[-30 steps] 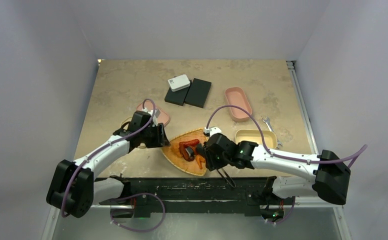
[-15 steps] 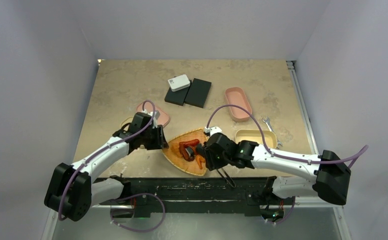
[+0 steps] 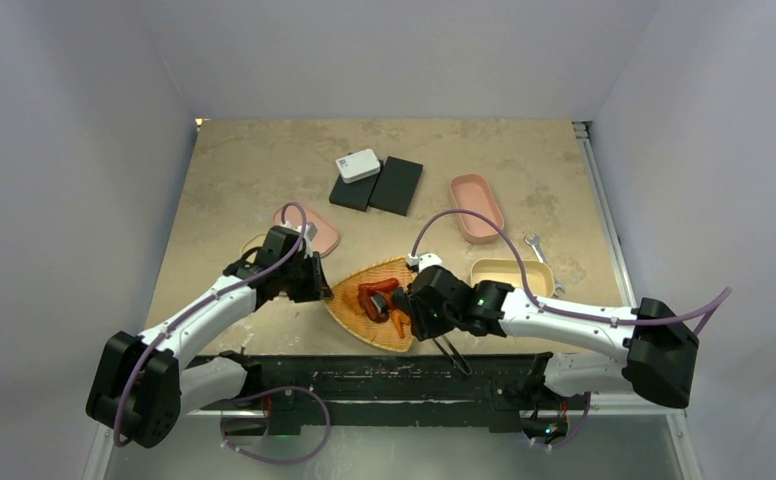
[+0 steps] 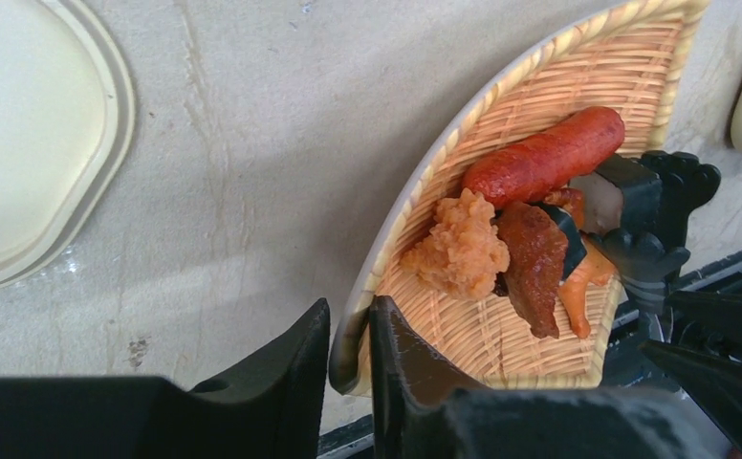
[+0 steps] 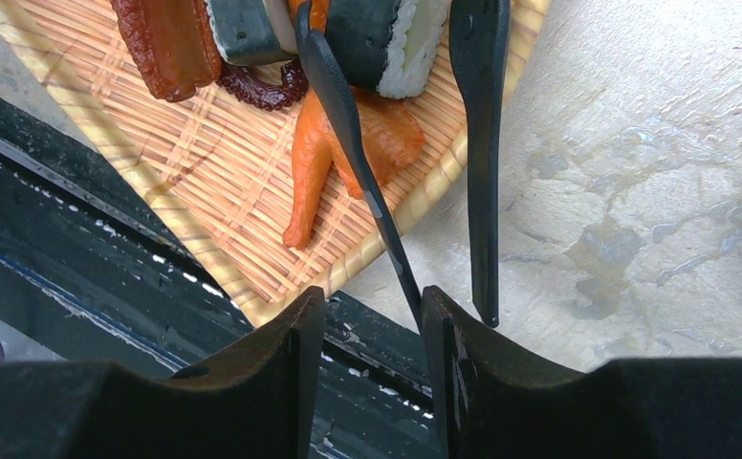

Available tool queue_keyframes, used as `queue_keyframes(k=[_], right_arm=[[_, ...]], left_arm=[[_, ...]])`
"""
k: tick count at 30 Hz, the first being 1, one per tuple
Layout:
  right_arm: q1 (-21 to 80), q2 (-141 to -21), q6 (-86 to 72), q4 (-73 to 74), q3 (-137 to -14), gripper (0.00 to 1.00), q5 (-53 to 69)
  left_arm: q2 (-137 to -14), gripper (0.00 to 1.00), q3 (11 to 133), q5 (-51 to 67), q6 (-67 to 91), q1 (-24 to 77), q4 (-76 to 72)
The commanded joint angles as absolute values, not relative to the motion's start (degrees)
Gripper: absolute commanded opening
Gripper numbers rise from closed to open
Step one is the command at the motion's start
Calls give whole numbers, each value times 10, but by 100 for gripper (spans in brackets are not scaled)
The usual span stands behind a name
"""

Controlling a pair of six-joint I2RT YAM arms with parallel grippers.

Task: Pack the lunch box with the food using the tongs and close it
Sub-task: Move the plate to the center of the board.

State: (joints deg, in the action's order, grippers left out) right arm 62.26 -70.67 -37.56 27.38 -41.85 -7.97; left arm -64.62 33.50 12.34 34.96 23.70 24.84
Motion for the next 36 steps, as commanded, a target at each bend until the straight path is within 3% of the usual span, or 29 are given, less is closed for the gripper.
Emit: queue_keyframes(k=[1, 12, 28, 36], right_arm=[[625, -711, -385, 268, -422, 45, -91], [625, -717, -406, 277, -427, 44, -102], [625, -728, -414, 256, -422, 46, -103], [625, -737, -431, 238, -411, 38, -106]], left_arm=[[-639, 18, 333, 132, 359, 239, 237], [-654, 0, 358, 129, 330, 239, 235], [-782, 0, 481, 81, 201, 239, 242], [-843, 0, 551, 81, 157, 238, 253]])
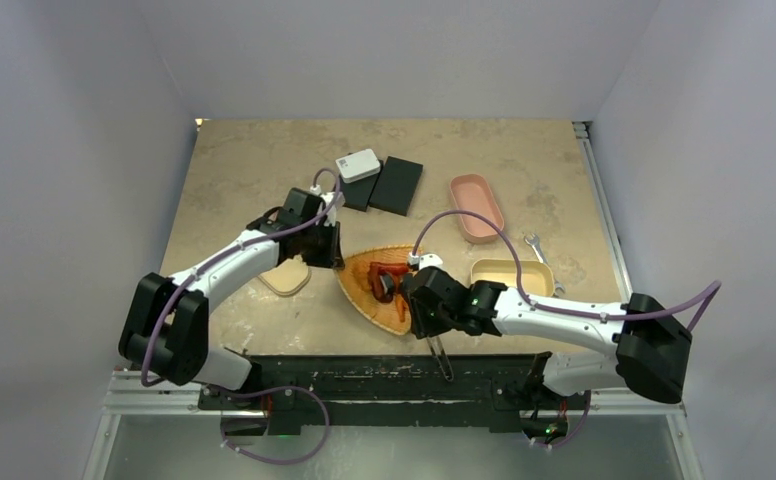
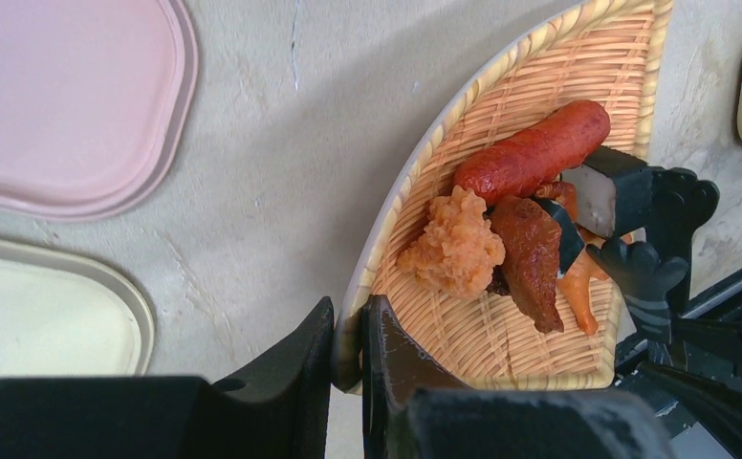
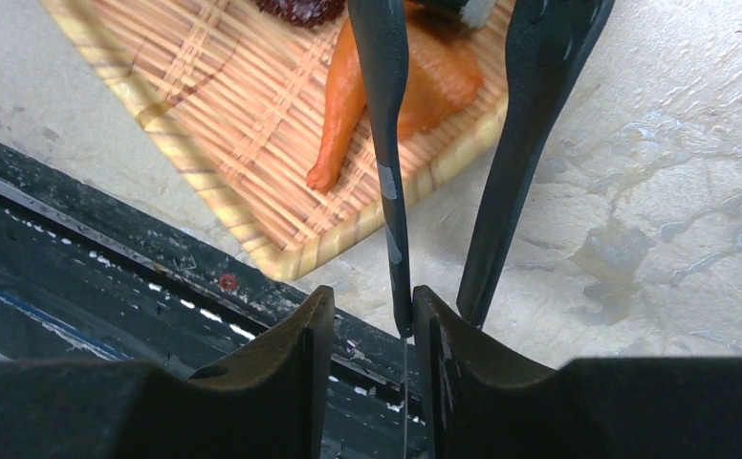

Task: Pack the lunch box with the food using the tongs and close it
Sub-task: Move the plate to the center of the board.

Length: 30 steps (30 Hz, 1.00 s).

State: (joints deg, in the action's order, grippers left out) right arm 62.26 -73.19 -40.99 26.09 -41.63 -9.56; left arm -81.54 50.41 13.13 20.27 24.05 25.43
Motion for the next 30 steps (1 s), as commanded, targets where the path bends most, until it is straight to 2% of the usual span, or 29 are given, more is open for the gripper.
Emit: queue_keyframes(k=[1, 6, 14, 28, 29, 30], right_arm=[[625, -740, -433, 235, -409, 38, -107], [625, -747, -454, 212, -399, 27, -107], [625, -771, -461, 218, -418, 2, -135], [576, -807, -461, 218, -485, 2, -148], [567, -811, -445, 210, -487, 0, -139], [558, -813, -353, 198, -487, 0, -128]], left_arm=[[-853, 0, 561, 82, 151, 238, 257], [-900, 0, 606, 79, 135, 238, 269], [-970, 0, 673, 73, 118, 237, 296], [-1050, 0, 749, 106, 89, 181, 336], [-1057, 0, 751, 106, 89, 179, 340], [-1063, 0, 754, 106, 88, 177, 342]])
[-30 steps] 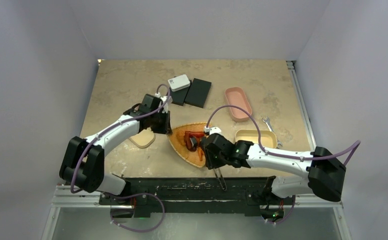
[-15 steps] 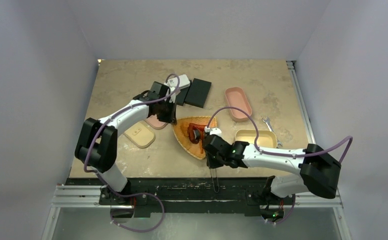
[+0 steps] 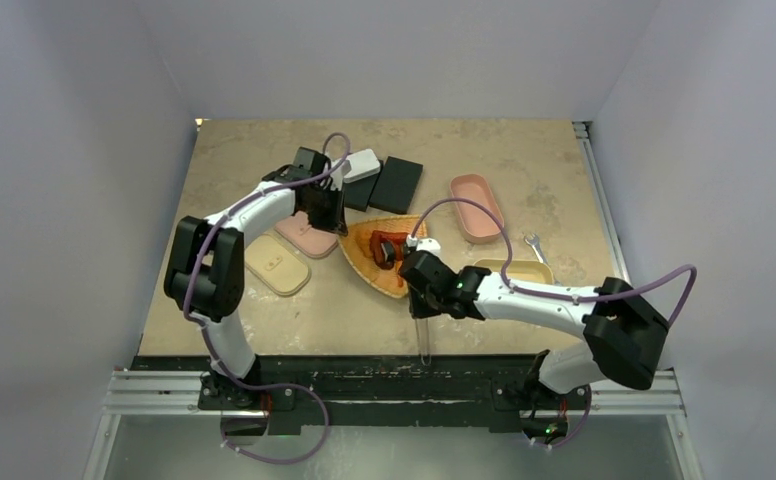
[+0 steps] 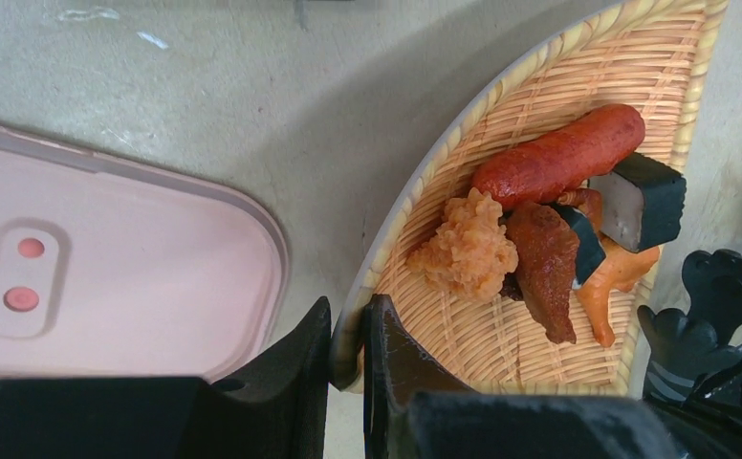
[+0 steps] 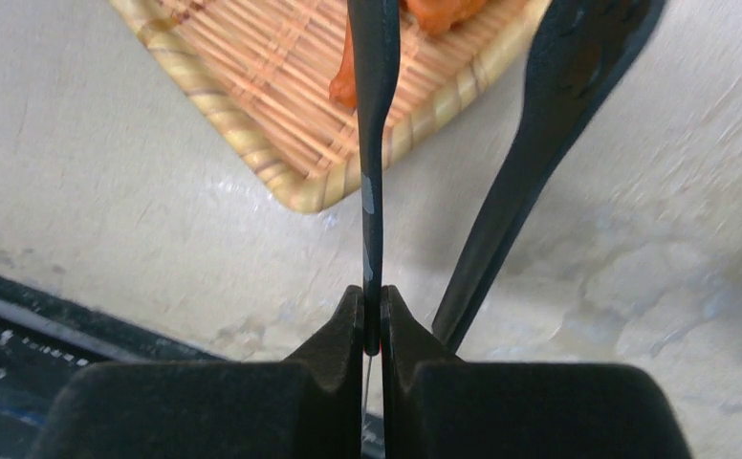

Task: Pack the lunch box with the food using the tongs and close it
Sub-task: Move the plate to the center of the board.

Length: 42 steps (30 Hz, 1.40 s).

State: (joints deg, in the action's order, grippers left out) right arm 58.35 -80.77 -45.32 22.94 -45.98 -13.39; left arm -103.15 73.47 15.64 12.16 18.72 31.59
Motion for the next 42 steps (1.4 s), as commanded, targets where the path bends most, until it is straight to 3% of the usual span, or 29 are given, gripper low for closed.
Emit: queue_keyframes(k=[1, 3, 5, 12, 16, 25, 37, 42], right_arm=[[550, -815, -330, 185, -487, 0, -120], [536, -823, -309, 165, -489, 0, -107], [530, -835, -293, 157, -497, 1, -105], [527, -844, -274, 157, -516, 33, -98], [527, -813, -287, 170, -519, 45, -112], [527, -686, -378, 152, -440, 63, -95], [527, -616, -471, 27, -293, 67, -92], [527, -625, -490, -30, -246, 62, -79]], left_arm=[[-1066, 0, 755, 105, 89, 174, 342], [-1067, 0, 752, 100, 91, 169, 339], [-1061, 10, 750, 92, 92, 167, 334], [-1023, 58, 728, 84, 100, 163, 307], [-991, 70, 710, 65, 104, 159, 291], [-893, 78, 656, 16, 118, 157, 240], [-836, 80, 627, 2, 124, 157, 216], [-836, 80, 627, 9, 126, 157, 217]])
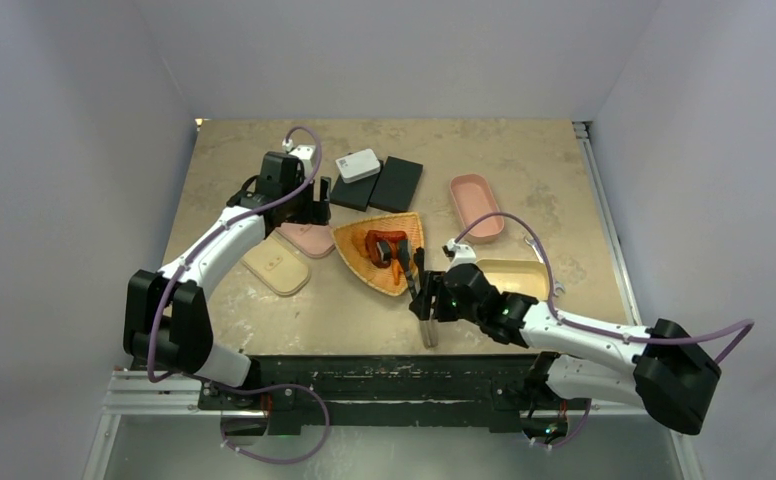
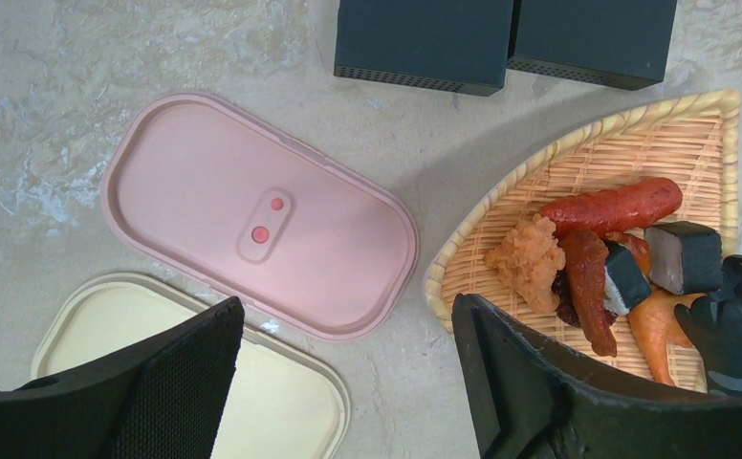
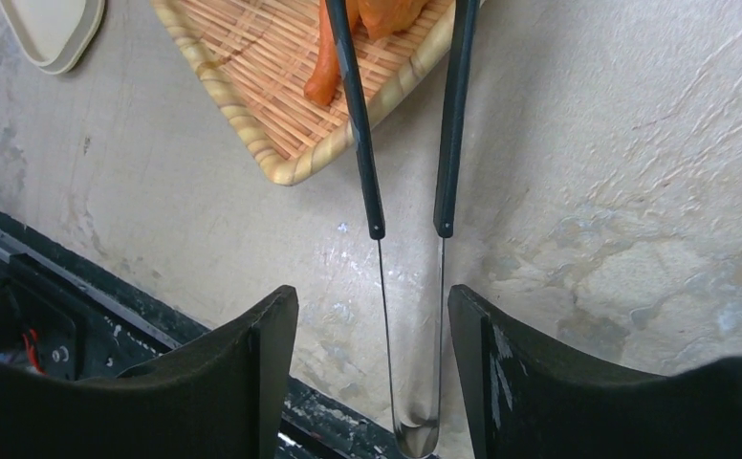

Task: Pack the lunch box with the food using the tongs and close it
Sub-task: Move the plate to the center of the board, then pick up the clamp at the center of the board.

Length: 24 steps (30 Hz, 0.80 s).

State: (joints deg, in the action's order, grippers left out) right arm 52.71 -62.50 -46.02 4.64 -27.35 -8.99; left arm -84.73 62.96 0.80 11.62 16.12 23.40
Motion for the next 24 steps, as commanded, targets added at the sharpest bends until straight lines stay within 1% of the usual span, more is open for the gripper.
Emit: queue_keyframes(k=[1, 8, 13, 24], right_arm=[[527, -628, -495, -43, -239, 61, -76], [527, -631, -522, -81, -204, 58, -86], [527, -653, -517, -111, -193, 57, -85], [527, -718, -485, -193, -184, 46, -61]], left_arm=[[-835, 80, 627, 10, 127, 157, 217], [-833, 80, 625, 17, 128, 157, 215], [-834, 80, 624, 22, 128, 157, 214], [-836, 80, 625, 25, 128, 157, 215]])
